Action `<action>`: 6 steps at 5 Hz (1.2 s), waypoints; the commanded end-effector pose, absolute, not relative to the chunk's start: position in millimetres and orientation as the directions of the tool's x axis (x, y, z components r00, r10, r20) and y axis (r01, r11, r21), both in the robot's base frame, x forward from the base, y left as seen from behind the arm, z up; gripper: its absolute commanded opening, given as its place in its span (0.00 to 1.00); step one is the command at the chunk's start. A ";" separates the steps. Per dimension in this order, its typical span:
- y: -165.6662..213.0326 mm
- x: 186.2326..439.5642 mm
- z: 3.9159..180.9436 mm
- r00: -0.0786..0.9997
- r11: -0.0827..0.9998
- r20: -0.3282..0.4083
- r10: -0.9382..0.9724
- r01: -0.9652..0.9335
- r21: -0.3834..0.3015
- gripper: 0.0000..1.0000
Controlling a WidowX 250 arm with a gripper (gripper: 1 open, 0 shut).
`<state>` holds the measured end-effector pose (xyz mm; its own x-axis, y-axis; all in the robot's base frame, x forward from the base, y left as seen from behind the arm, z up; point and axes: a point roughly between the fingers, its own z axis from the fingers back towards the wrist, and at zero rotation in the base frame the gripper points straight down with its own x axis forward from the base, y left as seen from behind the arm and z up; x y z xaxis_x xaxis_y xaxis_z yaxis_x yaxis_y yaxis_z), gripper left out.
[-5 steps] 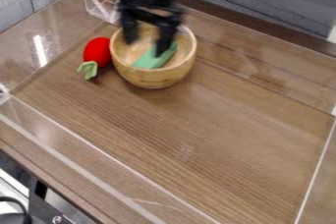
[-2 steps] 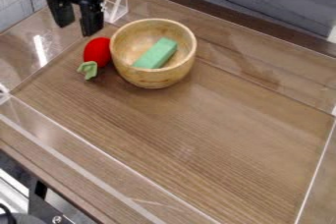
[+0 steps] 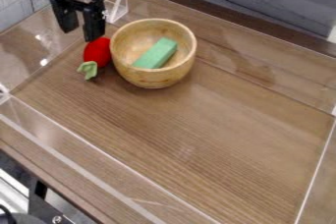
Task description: Move the red object to the right side of the table
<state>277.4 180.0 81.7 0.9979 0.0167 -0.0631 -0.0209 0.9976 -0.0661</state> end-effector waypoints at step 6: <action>215.5 291.2 54.5 0.999 0.998 -0.014 -0.040 0.039 -0.039 0.00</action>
